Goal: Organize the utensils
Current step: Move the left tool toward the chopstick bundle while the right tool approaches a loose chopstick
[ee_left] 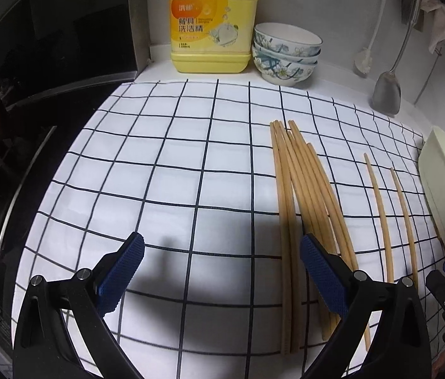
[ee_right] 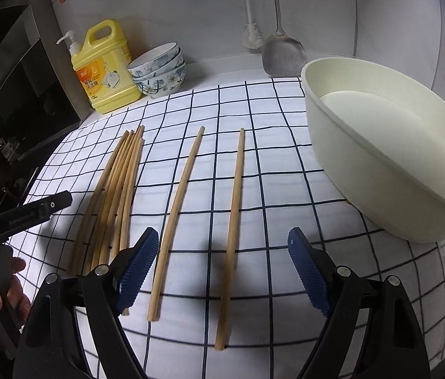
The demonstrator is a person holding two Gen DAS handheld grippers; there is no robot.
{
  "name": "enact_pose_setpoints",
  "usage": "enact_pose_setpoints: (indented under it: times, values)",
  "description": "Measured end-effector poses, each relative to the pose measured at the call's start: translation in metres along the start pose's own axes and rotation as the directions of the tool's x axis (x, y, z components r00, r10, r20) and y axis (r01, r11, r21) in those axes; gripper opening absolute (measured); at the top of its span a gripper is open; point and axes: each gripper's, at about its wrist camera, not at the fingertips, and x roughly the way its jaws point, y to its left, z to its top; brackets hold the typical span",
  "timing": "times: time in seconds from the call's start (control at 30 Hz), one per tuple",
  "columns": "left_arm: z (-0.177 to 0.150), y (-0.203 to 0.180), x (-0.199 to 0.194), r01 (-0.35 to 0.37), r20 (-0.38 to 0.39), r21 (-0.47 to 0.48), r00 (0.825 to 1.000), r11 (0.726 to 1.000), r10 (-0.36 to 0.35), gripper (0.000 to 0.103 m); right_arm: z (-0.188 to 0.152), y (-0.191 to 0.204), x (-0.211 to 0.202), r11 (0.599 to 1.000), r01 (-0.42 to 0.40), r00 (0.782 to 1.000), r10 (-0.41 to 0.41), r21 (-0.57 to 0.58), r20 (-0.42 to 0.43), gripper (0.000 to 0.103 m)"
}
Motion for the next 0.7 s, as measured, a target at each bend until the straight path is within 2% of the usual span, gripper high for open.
enact_pose_setpoints:
  times: [0.13, 0.33, 0.7]
  values:
    - [-0.001, 0.002, 0.004, 0.020, 0.008, -0.005, 1.000, 1.000, -0.020, 0.097, 0.001, -0.001, 0.007, 1.000, 0.010, 1.000, -0.010, 0.002, 0.003, 0.080]
    - [-0.004, 0.006, 0.019, 0.003, -0.020, -0.021, 1.000, 1.000, -0.003, 0.097, -0.001, -0.003, 0.010, 1.000, 0.019, 1.000, -0.019, 0.005, 0.003, 0.080]
    - [-0.004, 0.001, 0.025, -0.005, -0.033, 0.010, 0.999, 1.000, 0.005, 0.097, -0.001, -0.008, 0.010, 0.999, 0.032, 0.999, -0.032, 0.013, 0.005, 0.080]
